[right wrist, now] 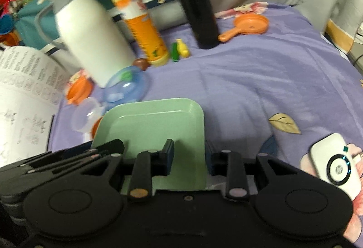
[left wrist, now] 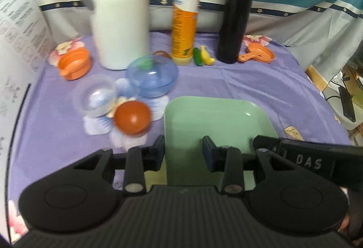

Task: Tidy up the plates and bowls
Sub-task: 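Lift the green square plate with both tools and carry it over the white plate, then lower the green plate onto the white plate and open both tools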

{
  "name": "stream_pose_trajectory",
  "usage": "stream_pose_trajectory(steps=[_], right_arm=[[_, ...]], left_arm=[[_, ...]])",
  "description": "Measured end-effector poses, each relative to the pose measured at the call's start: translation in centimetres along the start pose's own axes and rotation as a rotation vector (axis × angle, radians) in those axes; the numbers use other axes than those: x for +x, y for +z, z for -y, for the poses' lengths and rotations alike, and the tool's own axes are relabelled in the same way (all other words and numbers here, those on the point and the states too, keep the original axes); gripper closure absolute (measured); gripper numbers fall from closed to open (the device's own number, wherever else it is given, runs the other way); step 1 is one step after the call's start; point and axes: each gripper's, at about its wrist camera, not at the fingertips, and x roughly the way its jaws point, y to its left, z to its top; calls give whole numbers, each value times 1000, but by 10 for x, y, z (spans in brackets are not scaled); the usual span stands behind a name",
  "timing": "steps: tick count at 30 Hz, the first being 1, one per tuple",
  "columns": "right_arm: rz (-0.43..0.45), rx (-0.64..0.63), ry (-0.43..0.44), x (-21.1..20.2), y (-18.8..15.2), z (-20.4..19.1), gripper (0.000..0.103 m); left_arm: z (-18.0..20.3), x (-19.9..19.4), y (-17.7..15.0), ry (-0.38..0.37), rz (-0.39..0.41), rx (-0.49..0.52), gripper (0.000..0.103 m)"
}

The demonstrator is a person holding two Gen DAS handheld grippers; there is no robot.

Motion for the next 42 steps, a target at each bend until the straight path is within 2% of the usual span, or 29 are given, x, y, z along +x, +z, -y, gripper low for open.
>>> stream_pose_trajectory(steps=[5,13,23,32,42], right_arm=[[1,-75,36,-16,-15,-34,73],[-56,-203,100,-17,-50,-102,73],[-117,-363,129,-10,-95,-181,73],[-198,-437,100,8,-128,-204,73],[-238,-442,84,26,-133,-204,72]], left_arm=[[-32,-29,-20,34,15,-28,69],[-93,-64,-61,119,22,-105,70],[-153,-78,-107,166,-4,-182,70],[-167,-71,-129,185,-29,-163,70],[-171,-56,-135,171,-64,-158,70]])
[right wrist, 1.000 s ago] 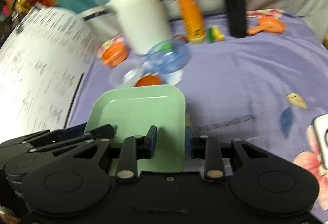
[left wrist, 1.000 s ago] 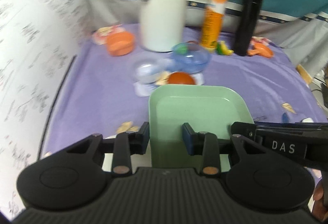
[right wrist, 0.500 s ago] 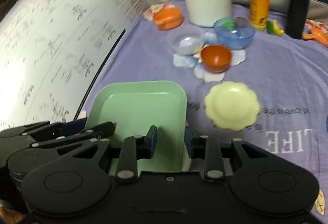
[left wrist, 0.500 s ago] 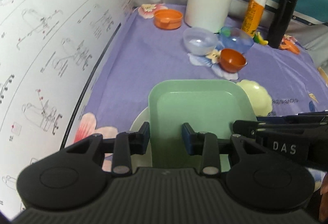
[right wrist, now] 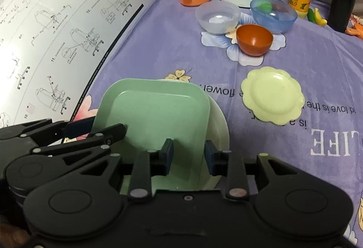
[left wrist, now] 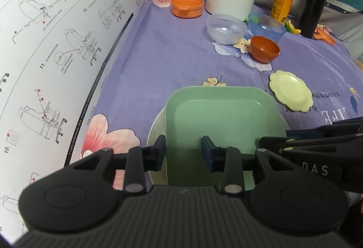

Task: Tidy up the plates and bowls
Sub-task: 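Lower the green plate onto the white plate and open both tools, then move both tools to the yellow flower-shaped plate and close on its rim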

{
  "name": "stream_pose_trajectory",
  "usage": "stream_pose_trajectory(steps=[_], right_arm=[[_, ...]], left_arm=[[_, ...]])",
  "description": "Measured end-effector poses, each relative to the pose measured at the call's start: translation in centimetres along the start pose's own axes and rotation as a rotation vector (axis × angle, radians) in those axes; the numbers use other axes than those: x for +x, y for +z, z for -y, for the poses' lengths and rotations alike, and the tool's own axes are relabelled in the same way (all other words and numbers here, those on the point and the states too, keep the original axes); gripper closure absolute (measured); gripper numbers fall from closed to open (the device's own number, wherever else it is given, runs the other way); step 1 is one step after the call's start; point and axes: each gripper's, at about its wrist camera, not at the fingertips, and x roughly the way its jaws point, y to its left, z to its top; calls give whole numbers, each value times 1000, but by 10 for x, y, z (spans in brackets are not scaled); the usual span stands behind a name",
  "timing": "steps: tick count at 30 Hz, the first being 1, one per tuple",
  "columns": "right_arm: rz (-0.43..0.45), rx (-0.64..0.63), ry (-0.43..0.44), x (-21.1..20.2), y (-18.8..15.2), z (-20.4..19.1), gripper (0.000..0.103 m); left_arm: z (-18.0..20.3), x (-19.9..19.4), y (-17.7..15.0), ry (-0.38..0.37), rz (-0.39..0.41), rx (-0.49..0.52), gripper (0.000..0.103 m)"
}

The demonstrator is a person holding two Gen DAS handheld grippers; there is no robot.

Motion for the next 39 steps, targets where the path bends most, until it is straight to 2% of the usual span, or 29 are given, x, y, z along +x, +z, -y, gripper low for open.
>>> stream_pose_trajectory(steps=[5,7,8,9,10,11,12,14,18,22,28,39], right_arm=[[-21,-2,11,7,-1,3,70],[-25,4,23,7,-1,5,55],[-10,5,19,4,0,6,50],[3,9,14,1,1,7,39],[19,20,11,-3,3,11,22],[35,37,18,-6,4,16,12],[47,51,29,-10,5,19,0],[70,68,41,-18,5,25,0],[61,69,41,-23,3,30,0],[40,62,48,-23,0,29,0],[71,55,42,-35,-4,30,0],[91,170,20,-43,-14,74,0]], left_arm=[[-2,5,-1,0,-19,-12,65],[-6,2,1,23,-6,-35,53],[-10,-1,2,37,5,-57,41],[-15,-4,3,48,14,-81,26],[-20,-7,3,51,25,-111,18],[-24,-9,3,51,36,-130,7],[-27,-11,3,55,47,-145,2],[-31,-14,4,64,55,-165,0],[-29,-12,5,61,30,-175,0],[-20,-14,4,55,22,-147,0],[-6,-17,6,51,21,-110,0],[29,-21,17,34,29,-39,0]])
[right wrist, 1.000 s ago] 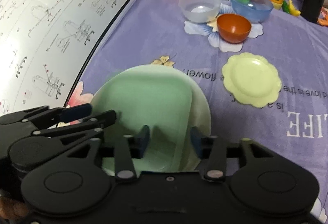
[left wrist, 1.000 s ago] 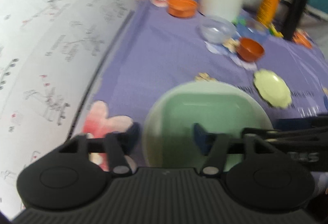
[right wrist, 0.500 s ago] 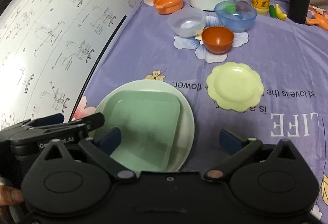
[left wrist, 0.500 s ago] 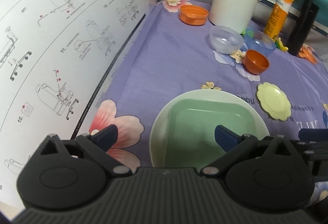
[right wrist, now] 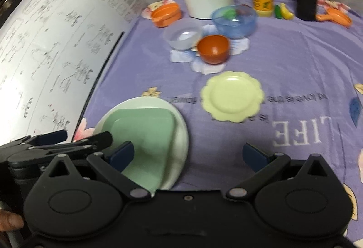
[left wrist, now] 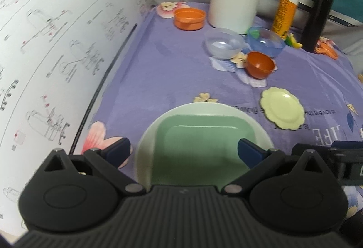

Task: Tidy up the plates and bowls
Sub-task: 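Move both tools to the yellow flower-shaped plate and close on its rim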

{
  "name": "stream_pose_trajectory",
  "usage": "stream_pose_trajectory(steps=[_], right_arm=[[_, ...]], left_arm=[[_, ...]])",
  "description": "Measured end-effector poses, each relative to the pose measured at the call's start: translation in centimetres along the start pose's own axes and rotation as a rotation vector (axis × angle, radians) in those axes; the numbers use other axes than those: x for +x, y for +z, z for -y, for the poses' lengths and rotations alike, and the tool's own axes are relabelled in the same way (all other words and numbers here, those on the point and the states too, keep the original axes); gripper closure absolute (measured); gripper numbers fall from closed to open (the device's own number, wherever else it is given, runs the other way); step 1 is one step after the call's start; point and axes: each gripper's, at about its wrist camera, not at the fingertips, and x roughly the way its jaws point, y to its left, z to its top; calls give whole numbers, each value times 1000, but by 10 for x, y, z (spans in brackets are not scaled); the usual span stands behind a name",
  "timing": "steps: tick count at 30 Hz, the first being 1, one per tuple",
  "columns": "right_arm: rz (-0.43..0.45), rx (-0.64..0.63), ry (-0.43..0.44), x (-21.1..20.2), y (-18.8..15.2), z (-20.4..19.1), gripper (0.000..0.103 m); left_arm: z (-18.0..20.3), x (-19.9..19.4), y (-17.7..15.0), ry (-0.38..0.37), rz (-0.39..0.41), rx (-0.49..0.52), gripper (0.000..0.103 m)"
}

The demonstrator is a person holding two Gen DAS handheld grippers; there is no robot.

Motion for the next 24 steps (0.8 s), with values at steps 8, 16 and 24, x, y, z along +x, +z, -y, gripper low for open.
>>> stream_pose_trajectory(steps=[8,16,24], right_arm=[[36,137,-55,-7,1,58,0],[40,256,-83,-6,4,109,0],[36,311,-42,11,21,135,0]], left_arm=[[47,9,13,-32,6,92,0],[83,31,33,-63,3,145,0],[106,66,49,-93,-26,175,0]])
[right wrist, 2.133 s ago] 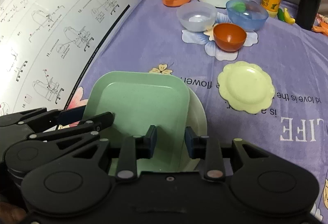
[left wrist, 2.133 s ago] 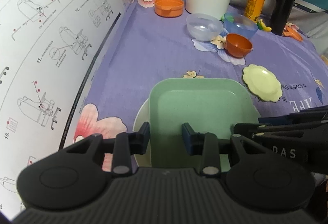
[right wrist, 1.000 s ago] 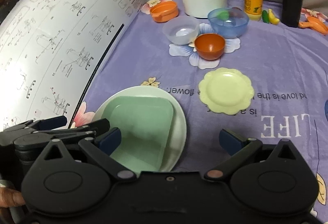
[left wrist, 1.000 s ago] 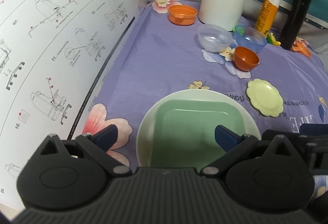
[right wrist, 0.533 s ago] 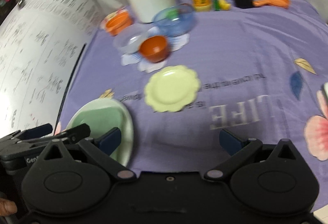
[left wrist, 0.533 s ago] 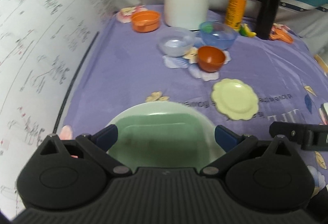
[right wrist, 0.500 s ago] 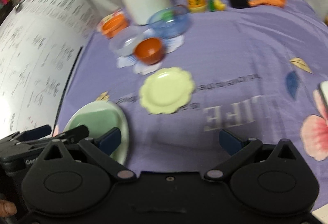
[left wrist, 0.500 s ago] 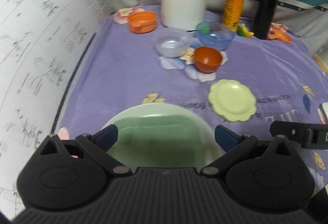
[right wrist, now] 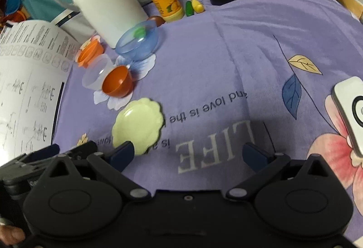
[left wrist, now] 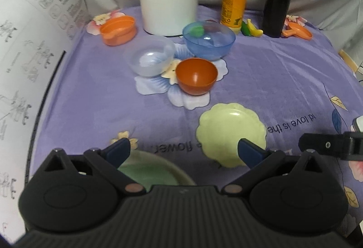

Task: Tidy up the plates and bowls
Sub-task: 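Move both tools to the yellow flower-shaped plate and close on its rim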

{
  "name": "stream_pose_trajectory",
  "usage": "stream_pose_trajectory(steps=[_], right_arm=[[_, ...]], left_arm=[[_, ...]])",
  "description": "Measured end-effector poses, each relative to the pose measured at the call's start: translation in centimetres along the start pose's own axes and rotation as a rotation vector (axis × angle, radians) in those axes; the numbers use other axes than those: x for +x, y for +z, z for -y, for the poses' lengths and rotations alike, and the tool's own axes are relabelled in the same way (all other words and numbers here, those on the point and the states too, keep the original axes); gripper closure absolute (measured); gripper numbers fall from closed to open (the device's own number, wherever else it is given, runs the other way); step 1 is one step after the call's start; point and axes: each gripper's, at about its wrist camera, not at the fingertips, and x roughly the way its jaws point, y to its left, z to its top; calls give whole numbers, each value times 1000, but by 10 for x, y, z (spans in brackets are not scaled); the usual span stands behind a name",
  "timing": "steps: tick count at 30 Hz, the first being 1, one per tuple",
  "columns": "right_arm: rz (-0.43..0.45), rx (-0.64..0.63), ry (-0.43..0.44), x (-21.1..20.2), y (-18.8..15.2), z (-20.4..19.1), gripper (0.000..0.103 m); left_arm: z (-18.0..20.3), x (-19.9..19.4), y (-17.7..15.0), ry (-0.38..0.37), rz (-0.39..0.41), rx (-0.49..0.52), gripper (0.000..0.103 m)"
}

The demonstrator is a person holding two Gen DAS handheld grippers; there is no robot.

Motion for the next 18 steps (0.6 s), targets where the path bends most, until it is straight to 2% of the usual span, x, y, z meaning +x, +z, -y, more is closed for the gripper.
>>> stream_pose_trajectory(steps=[5,11,13,15,16,18], right_arm=[[5,-12,5,16,15,-5,11],[-24,-17,64,41,26,-18,40],[-39,-19,74,48,26,-21,54],[-54,-19,84,55,26,-23,61],[-59,-21,85,58,25,-23,62],[-48,-32,89,58,24,-24,62]], left_arm=[[3,20,7,-63,-27,-18,6],[6,40,11,-102,-67,-12,20],[7,45,11,-112,-81,-7,24],[8,51,8,-127,-102,-10,31],[8,53,7,-131,-105,-11,32],[11,53,7,-128,-92,0,39]])
